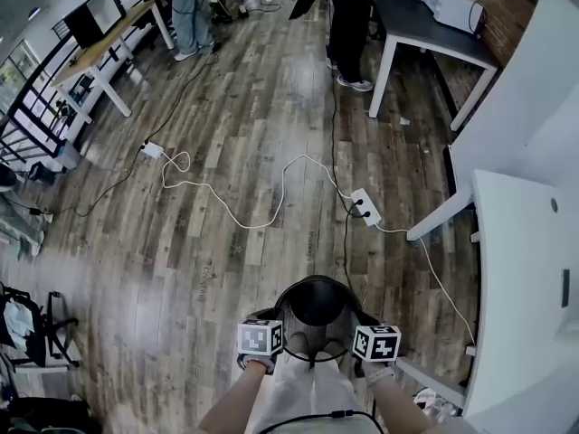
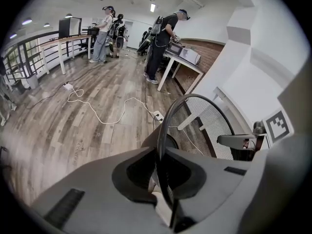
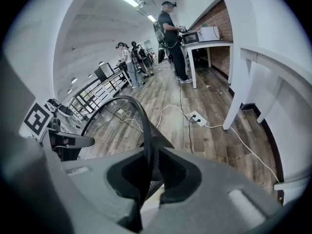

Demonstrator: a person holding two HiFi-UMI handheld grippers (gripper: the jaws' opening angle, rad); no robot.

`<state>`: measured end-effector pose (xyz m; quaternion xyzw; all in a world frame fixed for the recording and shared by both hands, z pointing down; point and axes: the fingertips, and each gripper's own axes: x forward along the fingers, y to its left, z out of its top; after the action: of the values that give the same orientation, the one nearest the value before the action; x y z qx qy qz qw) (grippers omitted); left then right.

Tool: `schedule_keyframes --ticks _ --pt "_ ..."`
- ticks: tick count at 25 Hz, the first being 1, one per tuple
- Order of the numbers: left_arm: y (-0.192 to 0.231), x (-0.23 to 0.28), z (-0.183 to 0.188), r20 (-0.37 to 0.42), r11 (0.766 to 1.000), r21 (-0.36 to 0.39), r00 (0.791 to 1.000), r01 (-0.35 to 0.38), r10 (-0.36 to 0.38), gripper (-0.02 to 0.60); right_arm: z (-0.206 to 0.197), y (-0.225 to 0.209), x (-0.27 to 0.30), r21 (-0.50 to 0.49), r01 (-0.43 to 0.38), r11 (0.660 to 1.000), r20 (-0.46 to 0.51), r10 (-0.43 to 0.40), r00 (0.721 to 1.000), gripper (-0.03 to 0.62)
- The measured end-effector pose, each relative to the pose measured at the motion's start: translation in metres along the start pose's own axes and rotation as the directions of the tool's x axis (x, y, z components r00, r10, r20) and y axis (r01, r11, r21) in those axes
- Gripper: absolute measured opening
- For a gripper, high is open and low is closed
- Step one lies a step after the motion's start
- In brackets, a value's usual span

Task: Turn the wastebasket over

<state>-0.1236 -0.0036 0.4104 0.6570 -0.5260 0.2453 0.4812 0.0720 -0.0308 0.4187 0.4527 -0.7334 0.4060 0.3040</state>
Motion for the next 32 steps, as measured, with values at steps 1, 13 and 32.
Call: schedule_keyframes --ticks 1,13,32 --pt "-0.001 -0.005 0.001 0.001 1.000 0.002 1.000 0.001 -0.001 0.023 0.002 0.003 -0.005 0.002 -0.002 1.000 0.007 0.002 1.000 0.037" --pt "-0.017 -0.056 0.024 0.045 0.998 0.033 0.998 0.046 -0.047 0.028 0.031 0.031 -0.058 0.029 -0.032 0.999 0.082 0.029 0.996 0.046" --pt "-0.021 -0.125 0.034 0.096 0.998 0.052 0.995 0.036 -0.041 0.031 0.038 0.071 -0.104 0.044 -0.069 0.997 0.150 0.062 0.987 0.049"
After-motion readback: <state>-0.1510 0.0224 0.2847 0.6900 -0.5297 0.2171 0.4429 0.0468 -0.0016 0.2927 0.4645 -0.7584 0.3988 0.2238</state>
